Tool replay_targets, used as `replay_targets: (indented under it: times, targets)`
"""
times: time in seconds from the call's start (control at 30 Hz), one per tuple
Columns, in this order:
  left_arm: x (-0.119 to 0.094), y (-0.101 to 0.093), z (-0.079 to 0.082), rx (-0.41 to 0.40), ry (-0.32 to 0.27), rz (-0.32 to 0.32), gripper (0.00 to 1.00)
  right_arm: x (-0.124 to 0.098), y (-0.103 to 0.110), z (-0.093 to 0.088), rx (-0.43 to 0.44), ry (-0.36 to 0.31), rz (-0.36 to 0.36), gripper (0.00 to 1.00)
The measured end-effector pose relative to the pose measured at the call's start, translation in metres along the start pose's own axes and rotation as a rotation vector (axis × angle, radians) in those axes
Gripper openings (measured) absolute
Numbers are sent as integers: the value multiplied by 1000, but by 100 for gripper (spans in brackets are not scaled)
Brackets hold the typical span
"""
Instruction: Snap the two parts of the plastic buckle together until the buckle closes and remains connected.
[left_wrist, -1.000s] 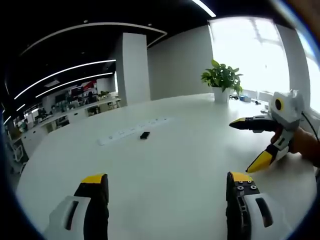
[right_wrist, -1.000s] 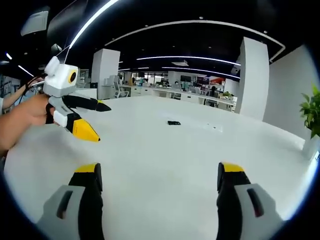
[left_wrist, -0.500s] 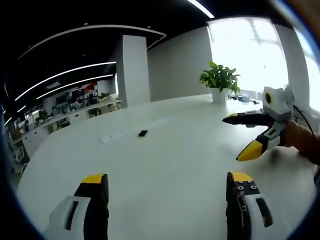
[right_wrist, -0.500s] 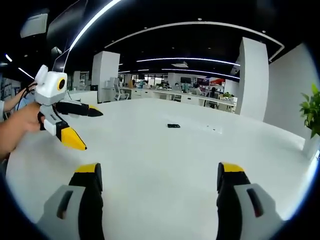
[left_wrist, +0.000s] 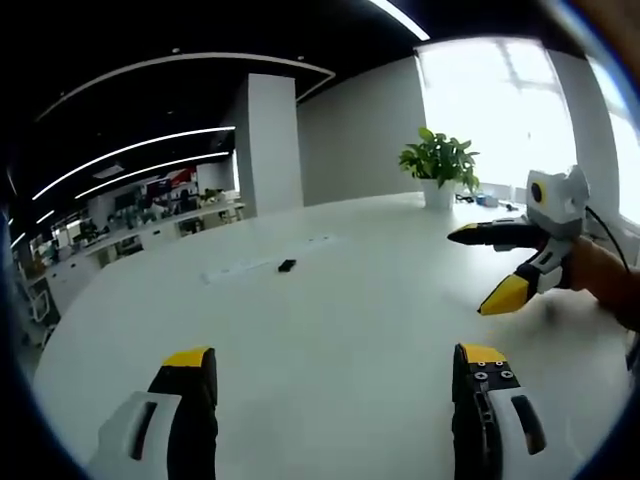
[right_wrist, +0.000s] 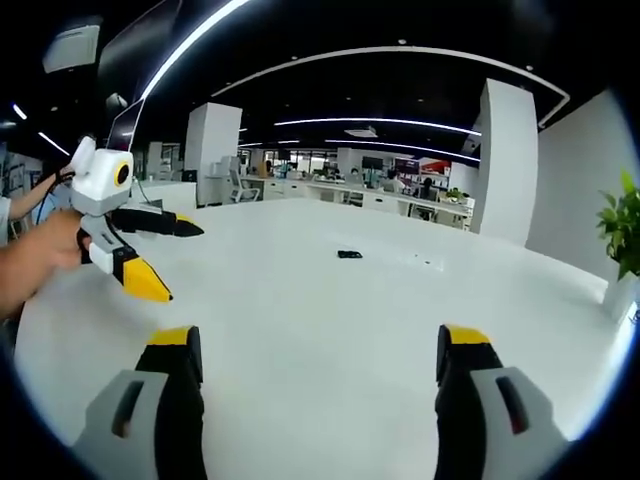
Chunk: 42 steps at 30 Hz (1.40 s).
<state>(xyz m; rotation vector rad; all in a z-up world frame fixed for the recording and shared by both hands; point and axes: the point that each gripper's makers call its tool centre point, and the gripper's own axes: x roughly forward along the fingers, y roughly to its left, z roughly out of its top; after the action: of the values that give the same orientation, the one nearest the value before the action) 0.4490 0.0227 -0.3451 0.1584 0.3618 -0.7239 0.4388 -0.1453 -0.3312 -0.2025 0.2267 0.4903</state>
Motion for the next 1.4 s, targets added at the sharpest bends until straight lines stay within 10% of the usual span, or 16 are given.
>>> replay_targets:
  times: [1.4]
  targets:
    - [-31, -5, -11, -47, -84, 27, 99, -32, 5, 7, -18, -85, -70, 96]
